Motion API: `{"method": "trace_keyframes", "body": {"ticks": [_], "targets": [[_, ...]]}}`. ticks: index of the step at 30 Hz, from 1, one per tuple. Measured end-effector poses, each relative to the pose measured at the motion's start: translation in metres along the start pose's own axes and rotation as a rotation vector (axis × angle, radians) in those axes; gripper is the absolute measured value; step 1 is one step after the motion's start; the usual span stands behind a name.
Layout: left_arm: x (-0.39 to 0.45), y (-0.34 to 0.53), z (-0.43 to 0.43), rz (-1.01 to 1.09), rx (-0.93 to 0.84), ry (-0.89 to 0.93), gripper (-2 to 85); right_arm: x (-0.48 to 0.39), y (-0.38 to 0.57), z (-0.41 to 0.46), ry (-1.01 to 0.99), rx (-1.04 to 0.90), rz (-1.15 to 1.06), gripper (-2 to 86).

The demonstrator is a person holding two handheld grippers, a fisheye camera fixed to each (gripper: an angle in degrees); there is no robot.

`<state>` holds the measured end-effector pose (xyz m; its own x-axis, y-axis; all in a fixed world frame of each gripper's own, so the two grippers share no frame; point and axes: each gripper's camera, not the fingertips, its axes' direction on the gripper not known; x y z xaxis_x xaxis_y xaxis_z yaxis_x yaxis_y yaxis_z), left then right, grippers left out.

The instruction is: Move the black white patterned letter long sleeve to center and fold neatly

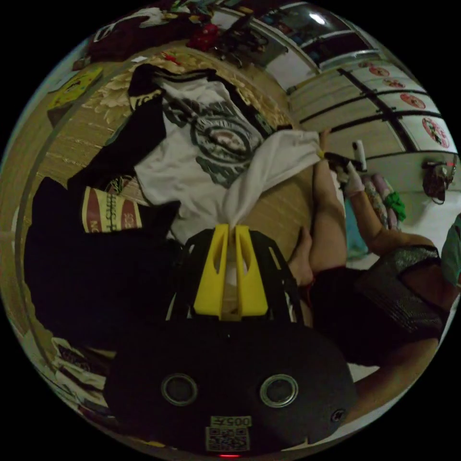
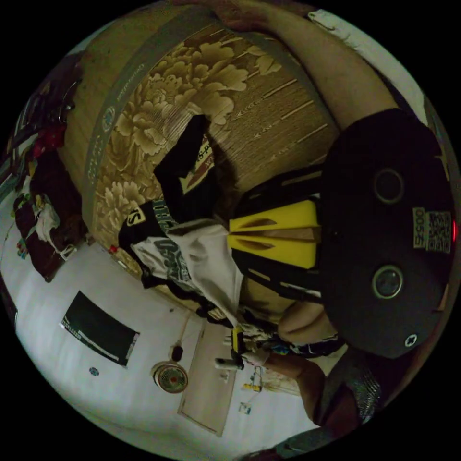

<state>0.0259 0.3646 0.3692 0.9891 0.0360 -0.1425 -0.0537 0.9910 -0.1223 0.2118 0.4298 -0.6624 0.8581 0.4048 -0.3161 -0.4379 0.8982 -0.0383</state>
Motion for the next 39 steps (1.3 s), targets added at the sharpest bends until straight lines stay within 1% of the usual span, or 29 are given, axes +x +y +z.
{"method": "trace_keyframes", "body": {"ticks": [2,4,5,7,9,11,13,14,15,17,18,19,20,21,22,23,26,28,31,33,35,39], "targets": [[0.014,0.011,0.013,0.032,-0.109,0.008,2.6,-0.001,0.016,-0.01,0.047,-0.069,0.002,-1.7],[0.02,0.017,0.026,0.039,-0.186,0.033,1.8,0.005,0.036,-0.008,0.097,-0.183,0.054,-1.7],[0.023,0.021,0.035,0.035,-0.243,0.047,1.2,0.008,0.041,-0.005,0.106,-0.213,0.073,-1.7],[0.027,0.027,0.047,0.03,-0.326,0.051,0.6,0.017,0.057,0.013,0.086,-0.362,0.146,-1.6],[0.032,0.033,0.054,0.023,-0.394,0.028,0.3,0.017,0.066,0.022,0.073,-0.418,0.164,-1.6],[0.041,0.041,0.053,0.009,-0.432,-0.047,-0.1,0.012,0.071,0.026,0.111,-0.475,0.155,-1.4],[0.048,0.045,0.046,-0.007,-0.399,-0.122,-0.3,0.001,0.073,0.022,0.148,-0.513,0.134,-1.1],[0.053,0.046,0.042,-0.015,-0.371,-0.152,-0.4,-0.003,0.072,0.019,0.154,-0.501,0.123,-1.1],[0.056,0.046,0.041,-0.015,-0.359,-0.161,-0.4,-0.01,0.069,0.01,0.175,-0.445,0.105,-1.0],[0.069,0.041,0.04,0.001,-0.275,-0.229,-0.5,-0.022,0.058,-0.003,0.209,-0.317,0.078,-1.0],[0.072,0.038,0.041,0.001,-0.25,-0.245,-0.5,-0.031,0.047,-0.008,0.21,-0.228,0.047,-0.9],[0.077,0.032,0.042,-0.006,-0.196,-0.268,-0.5,-0.041,0.033,-0.008,0.2,-0.149,0.001,-0.9],[0.081,0.023,0.043,-0.018,-0.12,-0.286,-0.5,-0.047,0.026,-0.005,0.199,-0.115,-0.02,-0.9],[0.083,0.019,0.043,-0.025,-0.079,-0.286,-0.5,-0.057,0.009,0.002,0.201,-0.064,-0.05,-0.9],[0.087,0.009,0.042,-0.043,0.006,-0.273,-0.5,-0.068,-0.009,0.014,0.197,-0.037,-0.081,-0.9],[0.09,-0.001,0.041,-0.066,0.089,-0.246,-0.5,-0.074,-0.018,0.02,0.195,-0.026,-0.099,-0.9],[0.101,-0.026,0.042,-0.116,0.242,-0.212,-0.6,-0.107,-0.06,0.051,0.237,0.01,-0.183,-0.9],[0.109,-0.041,0.045,-0.133,0.267,-0.266,-0.7,-0.126,-0.089,0.076,0.311,-0.015,-0.217,-1.0],[0.119,-0.062,0.057,-0.142,0.244,-0.357,-0.7,-0.138,-0.11,0.099,0.382,-0.079,-0.233,-1.0],[0.123,-0.069,0.065,-0.145,0.218,-0.383,-0.7,-0.139,-0.116,0.108,0.436,-0.124,-0.227,-1.2],[0.126,-0.07,0.077,-0.167,0.186,-0.429,-0.7,-0.139,-0.118,0.102,0.458,-0.091,-0.236,-1.4],[0.137,-0.058,0.091,-0.171,0.18,-0.482,-0.6,-0.126,-0.13,0.076,0.559,-0.049,-0.191,-1.4]]}}
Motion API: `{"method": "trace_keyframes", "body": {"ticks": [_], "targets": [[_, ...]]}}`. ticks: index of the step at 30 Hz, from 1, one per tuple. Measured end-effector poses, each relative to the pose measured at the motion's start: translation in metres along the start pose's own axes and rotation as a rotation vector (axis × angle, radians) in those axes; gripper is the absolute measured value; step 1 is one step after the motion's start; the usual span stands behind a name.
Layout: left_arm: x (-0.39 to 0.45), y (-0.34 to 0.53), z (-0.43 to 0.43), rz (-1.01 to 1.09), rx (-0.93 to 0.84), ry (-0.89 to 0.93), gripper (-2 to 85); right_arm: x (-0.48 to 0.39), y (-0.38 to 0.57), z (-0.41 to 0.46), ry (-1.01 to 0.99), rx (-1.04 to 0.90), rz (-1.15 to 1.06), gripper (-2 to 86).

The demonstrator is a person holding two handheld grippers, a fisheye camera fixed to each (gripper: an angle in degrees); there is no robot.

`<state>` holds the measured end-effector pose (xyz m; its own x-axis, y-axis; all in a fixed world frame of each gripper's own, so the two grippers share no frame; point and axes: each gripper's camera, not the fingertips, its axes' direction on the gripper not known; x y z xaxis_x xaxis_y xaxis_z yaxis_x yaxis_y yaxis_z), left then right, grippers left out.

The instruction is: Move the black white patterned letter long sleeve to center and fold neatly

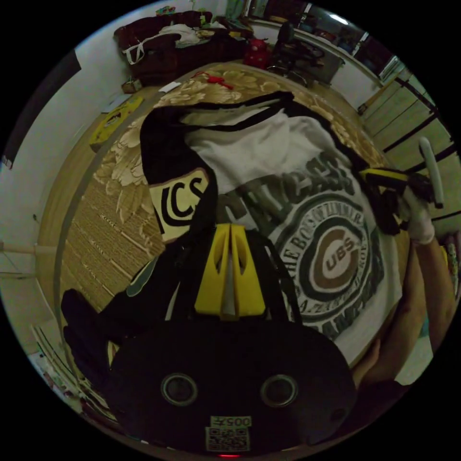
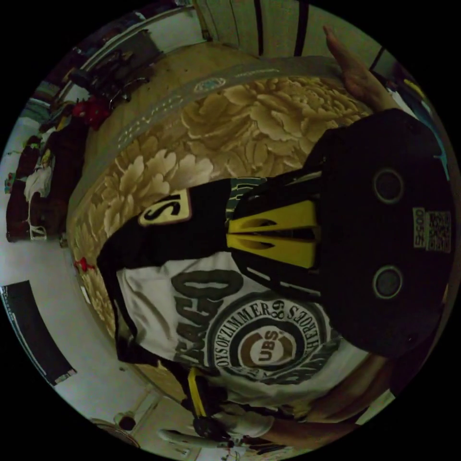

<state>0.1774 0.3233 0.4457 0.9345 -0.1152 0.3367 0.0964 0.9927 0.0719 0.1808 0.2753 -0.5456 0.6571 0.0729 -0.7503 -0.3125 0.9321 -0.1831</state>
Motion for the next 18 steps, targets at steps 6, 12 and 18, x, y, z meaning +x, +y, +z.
{"method": "trace_keyframes", "body": {"ticks": [6,12,18], "targets": [[0.037,0.049,-0.026,-0.021,0.15,0.012,-0.7,0.012,0.021,-0.037,-0.1,0.049,0.074,-1.3],[0.084,0.101,-0.03,0.012,0.086,-0.057,-0.6,-0.011,0.074,-0.052,-0.112,0.004,0.041,-1.3],[0.13,0.162,-0.105,-0.036,0.269,0.071,-0.7,0.003,0.116,-0.132,-0.188,0.126,0.161,-1.4]]}}
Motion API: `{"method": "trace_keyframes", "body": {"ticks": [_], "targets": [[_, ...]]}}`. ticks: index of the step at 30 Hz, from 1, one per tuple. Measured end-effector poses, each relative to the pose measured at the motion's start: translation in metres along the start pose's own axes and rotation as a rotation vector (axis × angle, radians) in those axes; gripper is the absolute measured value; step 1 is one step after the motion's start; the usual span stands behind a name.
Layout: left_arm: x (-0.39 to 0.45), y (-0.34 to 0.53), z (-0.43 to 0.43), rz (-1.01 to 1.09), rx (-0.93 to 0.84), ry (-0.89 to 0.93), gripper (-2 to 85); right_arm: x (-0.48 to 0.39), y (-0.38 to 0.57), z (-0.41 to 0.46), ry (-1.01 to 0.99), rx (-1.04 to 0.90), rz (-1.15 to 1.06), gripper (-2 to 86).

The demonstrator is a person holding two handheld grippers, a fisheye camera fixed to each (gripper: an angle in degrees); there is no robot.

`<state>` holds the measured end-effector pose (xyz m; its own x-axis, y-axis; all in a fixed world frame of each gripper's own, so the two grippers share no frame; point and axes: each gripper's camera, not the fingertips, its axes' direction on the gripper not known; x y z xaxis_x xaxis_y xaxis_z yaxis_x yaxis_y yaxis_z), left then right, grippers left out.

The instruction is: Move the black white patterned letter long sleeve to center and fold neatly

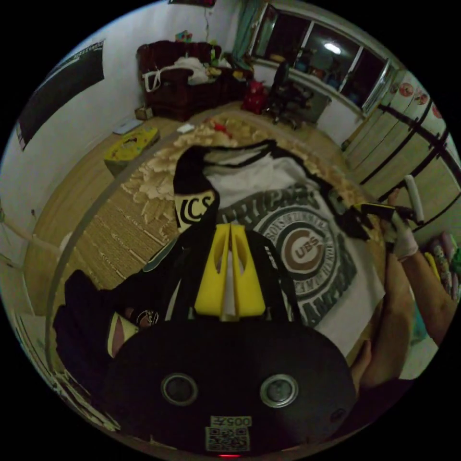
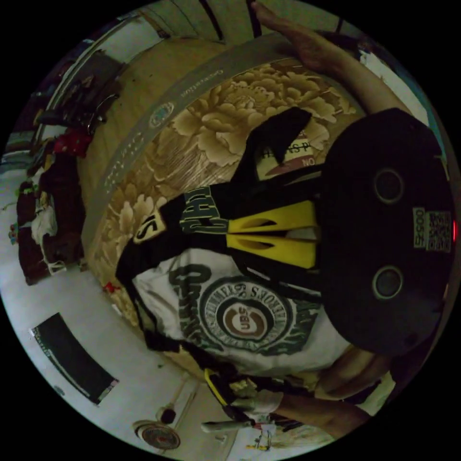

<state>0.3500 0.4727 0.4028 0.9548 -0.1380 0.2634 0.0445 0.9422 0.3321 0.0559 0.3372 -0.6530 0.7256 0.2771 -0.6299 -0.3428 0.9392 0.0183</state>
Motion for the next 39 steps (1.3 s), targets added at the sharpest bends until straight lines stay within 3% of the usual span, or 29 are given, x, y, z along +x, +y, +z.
{"method": "trace_keyframes", "body": {"ticks": [10,21,32,36,39], "targets": [[0.124,0.103,-0.143,0.152,0.101,-0.107,-0.7,-0.018,0.124,-0.193,0.072,0.191,0.04,-1.6],[0.275,0.163,-0.259,0.316,0.181,-0.133,-0.7,-0.047,0.215,-0.342,0.158,0.355,0.06,-1.6],[0.409,0.138,-0.306,0.451,0.072,-0.167,-0.7,-0.053,0.202,-0.369,0.144,0.28,-0.045,-1.6],[0.441,0.106,-0.304,0.45,0.02,-0.132,-0.7,-0.05,0.163,-0.353,0.18,0.154,-0.105,-1.5],[0.457,0.09,-0.299,0.422,0.077,-0.133,-0.7,-0.055,0.125,-0.334,0.187,0.067,-0.147,-1.1]]}}
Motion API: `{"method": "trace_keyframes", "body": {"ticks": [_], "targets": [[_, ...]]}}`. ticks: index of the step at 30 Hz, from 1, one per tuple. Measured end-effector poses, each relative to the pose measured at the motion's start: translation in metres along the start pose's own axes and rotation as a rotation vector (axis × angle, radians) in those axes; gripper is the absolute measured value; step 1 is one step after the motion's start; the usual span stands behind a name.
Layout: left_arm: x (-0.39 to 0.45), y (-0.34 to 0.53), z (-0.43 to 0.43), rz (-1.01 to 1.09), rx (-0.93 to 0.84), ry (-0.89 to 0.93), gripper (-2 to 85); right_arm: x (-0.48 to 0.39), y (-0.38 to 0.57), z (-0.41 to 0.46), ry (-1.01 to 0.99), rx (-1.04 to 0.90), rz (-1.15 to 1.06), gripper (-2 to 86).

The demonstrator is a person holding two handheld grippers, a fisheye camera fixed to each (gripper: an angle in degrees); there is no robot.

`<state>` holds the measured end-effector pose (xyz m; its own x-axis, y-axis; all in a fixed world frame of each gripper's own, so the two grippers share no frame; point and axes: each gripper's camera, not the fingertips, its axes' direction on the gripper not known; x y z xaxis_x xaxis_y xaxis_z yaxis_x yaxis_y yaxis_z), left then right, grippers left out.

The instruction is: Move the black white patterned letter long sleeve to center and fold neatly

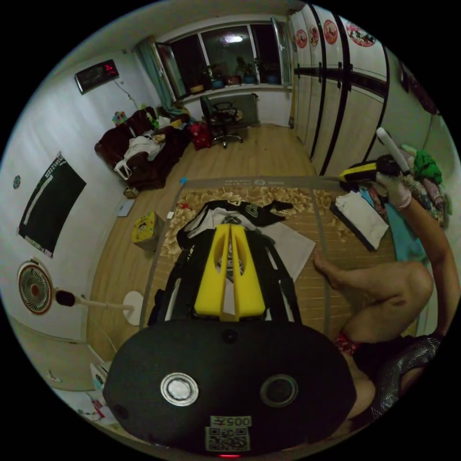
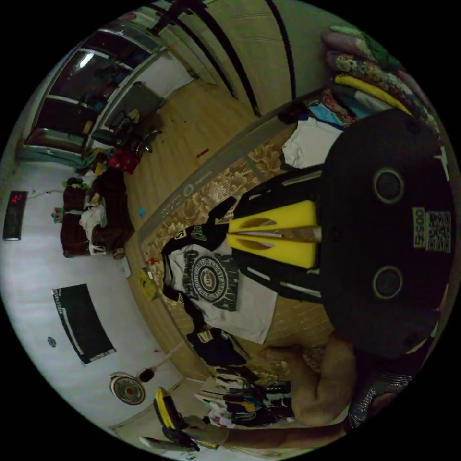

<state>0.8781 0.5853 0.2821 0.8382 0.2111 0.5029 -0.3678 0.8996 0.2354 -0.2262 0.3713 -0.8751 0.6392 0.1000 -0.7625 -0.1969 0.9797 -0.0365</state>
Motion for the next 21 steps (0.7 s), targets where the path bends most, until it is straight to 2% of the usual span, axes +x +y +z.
{"method": "trace_keyframes", "body": {"ticks": [3,6,9,17,21], "targets": [[0.002,-0.01,0.026,-0.04,0.025,-0.009,-0.7,-0.011,-0.043,0.029,-0.034,-0.077,-0.062,1.7],[-0.002,-0.027,0.072,-0.068,-0.039,0.001,-0.7,-0.025,-0.08,0.07,-0.083,-0.096,-0.118,3.9],[-0.013,-0.054,0.124,-0.083,-0.051,0.086,-0.7,-0.027,-0.114,0.126,-0.079,-0.129,-0.139,5.9],[-0.023,-0.179,0.296,0.004,-0.192,0.303,-0.7,0.05,-0.193,0.288,0.047,-0.365,-0.101,8.5],[-0.014,-0.241,0.348,0.035,-0.248,0.305,-0.7,0.087,-0.219,0.347,0.111,-0.476,-0.179,9.6]]}}
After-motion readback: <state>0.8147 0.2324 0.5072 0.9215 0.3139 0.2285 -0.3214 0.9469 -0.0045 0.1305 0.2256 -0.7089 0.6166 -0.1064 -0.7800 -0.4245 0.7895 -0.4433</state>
